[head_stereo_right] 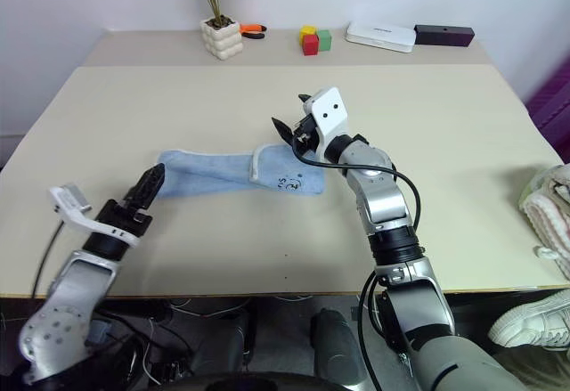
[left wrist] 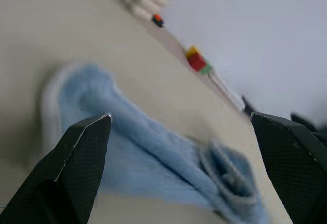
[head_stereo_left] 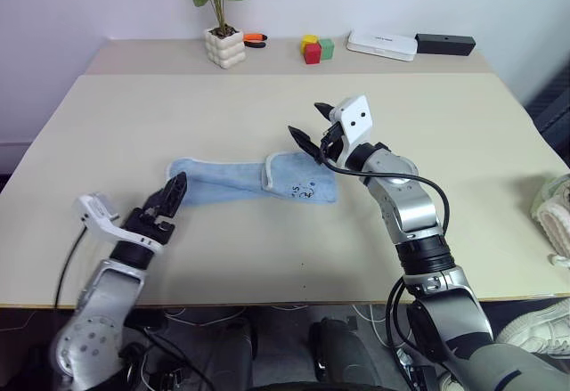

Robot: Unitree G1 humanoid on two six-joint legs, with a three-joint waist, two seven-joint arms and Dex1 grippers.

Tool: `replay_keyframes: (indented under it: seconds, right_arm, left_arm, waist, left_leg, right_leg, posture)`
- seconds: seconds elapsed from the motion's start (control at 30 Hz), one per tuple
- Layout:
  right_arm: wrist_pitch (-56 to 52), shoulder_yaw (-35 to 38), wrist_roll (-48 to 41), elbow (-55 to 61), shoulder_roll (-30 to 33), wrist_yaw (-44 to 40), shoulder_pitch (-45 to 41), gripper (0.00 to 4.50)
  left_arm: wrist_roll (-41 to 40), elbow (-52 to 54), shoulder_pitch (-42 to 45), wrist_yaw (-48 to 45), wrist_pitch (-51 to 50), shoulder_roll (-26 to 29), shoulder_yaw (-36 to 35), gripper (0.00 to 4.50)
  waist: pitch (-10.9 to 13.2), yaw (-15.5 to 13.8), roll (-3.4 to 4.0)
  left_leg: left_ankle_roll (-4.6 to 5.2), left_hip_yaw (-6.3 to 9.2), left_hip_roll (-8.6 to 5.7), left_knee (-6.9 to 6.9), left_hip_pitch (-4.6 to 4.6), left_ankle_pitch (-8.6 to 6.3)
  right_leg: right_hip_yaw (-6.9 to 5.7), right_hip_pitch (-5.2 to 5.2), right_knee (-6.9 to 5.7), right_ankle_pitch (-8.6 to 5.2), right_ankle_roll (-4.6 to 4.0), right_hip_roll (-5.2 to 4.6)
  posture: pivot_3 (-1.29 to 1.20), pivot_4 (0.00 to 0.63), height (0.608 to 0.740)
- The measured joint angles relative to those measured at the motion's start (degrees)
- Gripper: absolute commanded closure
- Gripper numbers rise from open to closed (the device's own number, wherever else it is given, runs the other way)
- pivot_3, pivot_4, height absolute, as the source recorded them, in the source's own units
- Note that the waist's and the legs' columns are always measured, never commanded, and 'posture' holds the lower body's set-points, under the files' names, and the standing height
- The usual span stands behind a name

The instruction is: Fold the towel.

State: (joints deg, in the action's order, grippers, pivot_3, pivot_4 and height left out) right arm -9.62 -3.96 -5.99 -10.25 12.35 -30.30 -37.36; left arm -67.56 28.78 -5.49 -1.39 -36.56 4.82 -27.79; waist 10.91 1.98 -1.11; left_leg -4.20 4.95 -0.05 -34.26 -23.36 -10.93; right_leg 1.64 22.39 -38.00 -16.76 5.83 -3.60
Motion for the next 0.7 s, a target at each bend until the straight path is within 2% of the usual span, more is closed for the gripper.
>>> replay_keyframes:
  seconds: [0.13,0.33,0.57,0.7]
  right_arm:
    - [0.04,-0.03,0.02,0.00,0.02,-0.45,0.00,0.78]
    - [0.05,-0.05,0.03,0.00,0.01,-0.51,0.01,0.78]
    - [0.13,-0.18,0.03,-0.01,-0.44,-0.49,-0.01,0.78]
    - [0.14,-0.33,0.04,-0.01,-0.83,-0.48,-0.01,0.78]
  left_arm:
    - [-5.98,1.68,-0.65,8.36,2.52,-3.72,0.03,0.00]
    - [-13.24,-1.76,-0.39,19.15,5.40,-3.18,-1.21,0.00]
    - [-11.95,-4.50,1.84,25.23,6.74,0.23,0.11,0.00]
    - [-14.13,-6.08,3.52,25.85,7.35,-0.50,0.10,0.00]
  waist:
    - [0.00,0.04,0.00]
    - [0.00,-0.17,0.00]
    - [0.00,-1.16,0.00]
    - [0.00,-1.34,0.00]
  left_leg:
    - [0.00,-0.01,0.00,0.00,0.00,0.00]
    - [0.00,-0.01,-0.02,0.00,-0.01,0.00]
    - [0.00,-0.03,-0.03,0.00,-0.01,0.00]
    - [0.00,-0.02,-0.03,-0.01,0.00,0.00]
  right_leg:
    - [0.00,0.00,0.01,-0.01,-0.01,0.01]
    - [0.00,-0.01,0.04,-0.01,-0.02,0.01]
    - [0.00,-0.02,0.08,-0.07,-0.13,0.03]
    - [0.00,-0.06,0.13,-0.09,-0.16,0.03]
  posture:
    - [0.00,0.150,0.740]
    - [0.00,0.150,0.740]
    - [0.00,0.150,0.740]
    - [0.00,0.150,0.740]
